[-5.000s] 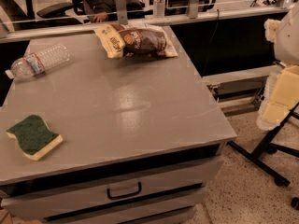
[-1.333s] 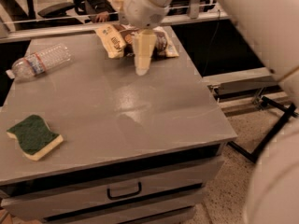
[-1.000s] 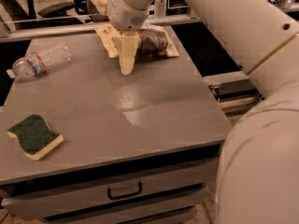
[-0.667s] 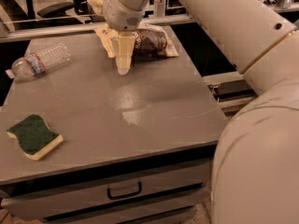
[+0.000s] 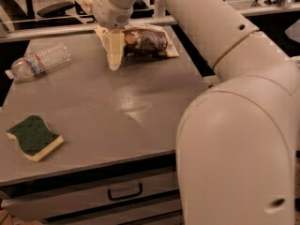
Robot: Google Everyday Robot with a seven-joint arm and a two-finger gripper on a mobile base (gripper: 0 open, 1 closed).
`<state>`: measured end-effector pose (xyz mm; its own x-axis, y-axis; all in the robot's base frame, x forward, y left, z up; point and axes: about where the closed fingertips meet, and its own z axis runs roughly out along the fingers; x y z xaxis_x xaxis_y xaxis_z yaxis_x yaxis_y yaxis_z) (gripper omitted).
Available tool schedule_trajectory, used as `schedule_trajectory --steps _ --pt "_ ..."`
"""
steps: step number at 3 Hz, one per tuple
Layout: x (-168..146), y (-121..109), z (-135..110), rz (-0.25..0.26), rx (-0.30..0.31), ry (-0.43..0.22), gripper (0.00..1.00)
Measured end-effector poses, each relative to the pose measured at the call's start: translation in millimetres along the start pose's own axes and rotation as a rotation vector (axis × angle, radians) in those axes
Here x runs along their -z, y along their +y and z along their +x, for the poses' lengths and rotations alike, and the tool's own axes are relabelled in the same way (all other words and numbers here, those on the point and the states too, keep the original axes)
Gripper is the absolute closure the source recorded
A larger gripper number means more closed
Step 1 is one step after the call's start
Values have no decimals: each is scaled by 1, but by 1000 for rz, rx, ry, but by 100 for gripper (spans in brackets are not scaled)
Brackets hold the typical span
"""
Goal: Pick water bottle
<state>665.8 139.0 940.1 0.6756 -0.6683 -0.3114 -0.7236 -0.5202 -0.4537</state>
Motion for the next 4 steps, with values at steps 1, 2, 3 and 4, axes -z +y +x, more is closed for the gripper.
schedule_trajectory --steps 1,2,3,4 --pt "-18 -25 -2 -26 44 -13 0" --pt "-30 -43 -8 -40 59 -13 0" --pt "-25 -62 -19 10 47 16 0" --pt "-37 -74 -29 74 32 76 0"
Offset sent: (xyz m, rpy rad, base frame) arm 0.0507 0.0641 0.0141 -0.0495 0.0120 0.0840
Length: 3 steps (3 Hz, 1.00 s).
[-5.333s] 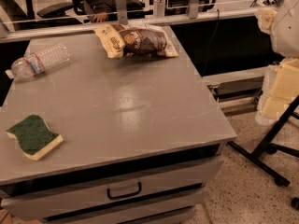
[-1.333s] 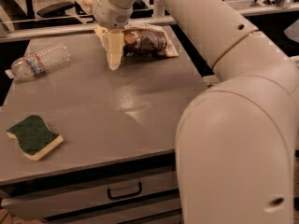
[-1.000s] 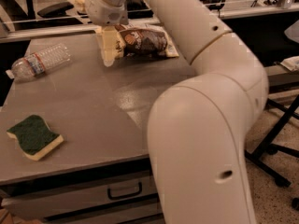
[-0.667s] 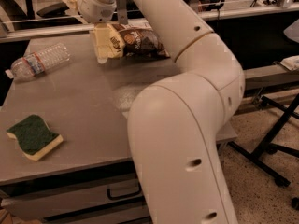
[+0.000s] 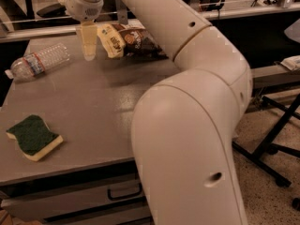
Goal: Pick water bottle
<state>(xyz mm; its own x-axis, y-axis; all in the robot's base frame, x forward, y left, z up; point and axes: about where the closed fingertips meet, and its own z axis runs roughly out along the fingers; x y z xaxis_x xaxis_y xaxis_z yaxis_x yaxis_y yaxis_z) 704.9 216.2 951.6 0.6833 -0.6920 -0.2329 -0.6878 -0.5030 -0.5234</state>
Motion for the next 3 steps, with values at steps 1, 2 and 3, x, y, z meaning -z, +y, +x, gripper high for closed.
schedule_trajectory --steps 1,2,3 --pt "-21 1 -21 48 2 49 0" --pt "-36 -4 -30 69 17 51 0" --pt "-50 -13 -36 65 34 41 0"
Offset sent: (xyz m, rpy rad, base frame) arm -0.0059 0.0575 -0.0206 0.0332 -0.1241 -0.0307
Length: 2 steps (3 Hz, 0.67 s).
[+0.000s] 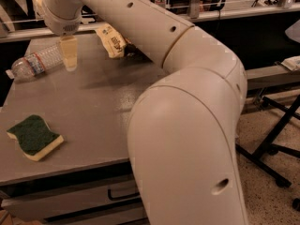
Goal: Pick water bottle
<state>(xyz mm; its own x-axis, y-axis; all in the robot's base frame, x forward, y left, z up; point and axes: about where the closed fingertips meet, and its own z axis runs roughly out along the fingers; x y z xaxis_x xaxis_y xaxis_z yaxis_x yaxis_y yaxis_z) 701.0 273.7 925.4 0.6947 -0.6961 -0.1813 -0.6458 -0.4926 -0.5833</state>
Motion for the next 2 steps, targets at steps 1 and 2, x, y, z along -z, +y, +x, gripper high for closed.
schedule_trajectory --steps 1,2 --pt "-15 -7 -4 -11 6 -19 0" --pt "-32 -16 -6 -24 14 -41 0"
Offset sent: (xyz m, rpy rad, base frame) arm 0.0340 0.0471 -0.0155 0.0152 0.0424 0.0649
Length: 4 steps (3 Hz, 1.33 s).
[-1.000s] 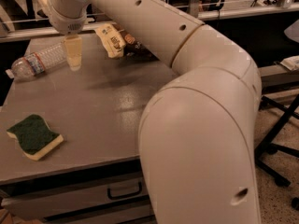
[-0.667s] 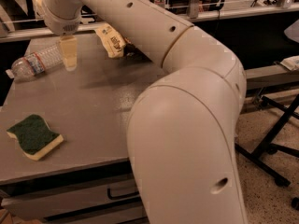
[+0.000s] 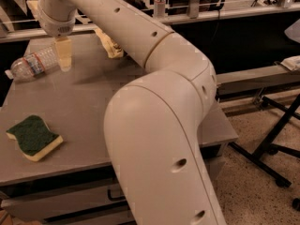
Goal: Pick water bottle
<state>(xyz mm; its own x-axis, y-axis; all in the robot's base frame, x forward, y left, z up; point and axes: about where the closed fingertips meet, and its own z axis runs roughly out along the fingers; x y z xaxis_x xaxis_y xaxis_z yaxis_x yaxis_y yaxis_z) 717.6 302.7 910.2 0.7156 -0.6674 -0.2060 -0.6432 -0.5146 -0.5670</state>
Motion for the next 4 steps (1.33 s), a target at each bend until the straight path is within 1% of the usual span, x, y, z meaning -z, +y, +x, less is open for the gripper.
schedule_trajectory --steps 2,3,4 --pt "-34 -7 -10 -46 22 -53 0" --pt "-46 -7 -12 -71 36 -79 14" --pt "-55 0 -17 -109 49 -114 36"
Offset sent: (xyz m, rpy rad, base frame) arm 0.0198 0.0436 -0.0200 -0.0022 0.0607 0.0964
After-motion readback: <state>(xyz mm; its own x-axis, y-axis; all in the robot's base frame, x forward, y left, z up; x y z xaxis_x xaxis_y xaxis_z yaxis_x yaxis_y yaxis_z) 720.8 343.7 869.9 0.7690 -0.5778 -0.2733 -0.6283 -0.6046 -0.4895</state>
